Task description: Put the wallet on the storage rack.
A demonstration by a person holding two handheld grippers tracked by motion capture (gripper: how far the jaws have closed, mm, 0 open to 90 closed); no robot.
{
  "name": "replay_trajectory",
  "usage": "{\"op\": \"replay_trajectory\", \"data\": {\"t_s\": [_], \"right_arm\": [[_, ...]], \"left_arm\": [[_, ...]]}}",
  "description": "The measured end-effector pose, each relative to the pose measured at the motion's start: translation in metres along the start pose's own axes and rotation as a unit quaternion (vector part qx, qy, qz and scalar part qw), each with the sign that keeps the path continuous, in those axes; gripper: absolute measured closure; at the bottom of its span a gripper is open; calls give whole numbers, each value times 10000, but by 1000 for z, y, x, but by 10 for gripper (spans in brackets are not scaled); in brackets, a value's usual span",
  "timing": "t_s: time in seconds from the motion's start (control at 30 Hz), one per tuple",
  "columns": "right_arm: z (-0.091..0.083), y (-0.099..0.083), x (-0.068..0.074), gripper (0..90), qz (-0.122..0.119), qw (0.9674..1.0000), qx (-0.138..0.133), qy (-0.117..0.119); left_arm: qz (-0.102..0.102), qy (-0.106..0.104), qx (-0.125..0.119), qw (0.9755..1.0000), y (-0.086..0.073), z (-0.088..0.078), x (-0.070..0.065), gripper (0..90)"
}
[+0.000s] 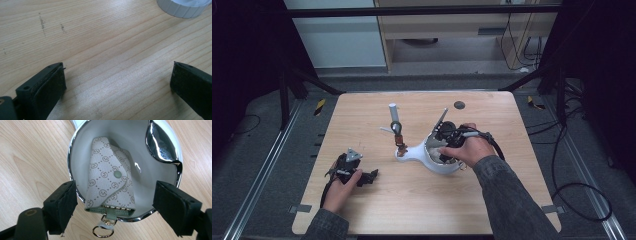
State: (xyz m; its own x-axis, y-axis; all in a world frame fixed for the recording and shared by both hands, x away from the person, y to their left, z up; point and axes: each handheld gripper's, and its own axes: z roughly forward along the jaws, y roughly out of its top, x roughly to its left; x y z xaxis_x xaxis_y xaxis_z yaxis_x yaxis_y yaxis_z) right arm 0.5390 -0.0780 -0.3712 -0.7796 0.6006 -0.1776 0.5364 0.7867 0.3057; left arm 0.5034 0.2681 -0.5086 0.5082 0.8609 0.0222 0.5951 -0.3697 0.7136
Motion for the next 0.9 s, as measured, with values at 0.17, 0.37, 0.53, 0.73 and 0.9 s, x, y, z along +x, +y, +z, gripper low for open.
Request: {"op": "replay_trajectory", "data": {"t_s": [0.17,0.37,0.53,0.73,0.9], "right_arm": [[-3,-1,1,171,-26,10000,-29,3],[-8,-4,2,86,166,9996,-245,-13],[-9,-11,3,60,125,9990,-422,-125],[-11,-19,0,56,227,9980,-566,-175],[-14,-28,-4,55,363,9966,-719,-186]], "left_arm": [[-1,1,0,10000,0,0,0,0],[-1,2,-1,10000,0,0,0,0],[-9,2,0,10000,0,0,0,0],[-16,-2,-1,10000,0,0,0,0],[-1,-3,11,10000,0,0,0,0]]}}
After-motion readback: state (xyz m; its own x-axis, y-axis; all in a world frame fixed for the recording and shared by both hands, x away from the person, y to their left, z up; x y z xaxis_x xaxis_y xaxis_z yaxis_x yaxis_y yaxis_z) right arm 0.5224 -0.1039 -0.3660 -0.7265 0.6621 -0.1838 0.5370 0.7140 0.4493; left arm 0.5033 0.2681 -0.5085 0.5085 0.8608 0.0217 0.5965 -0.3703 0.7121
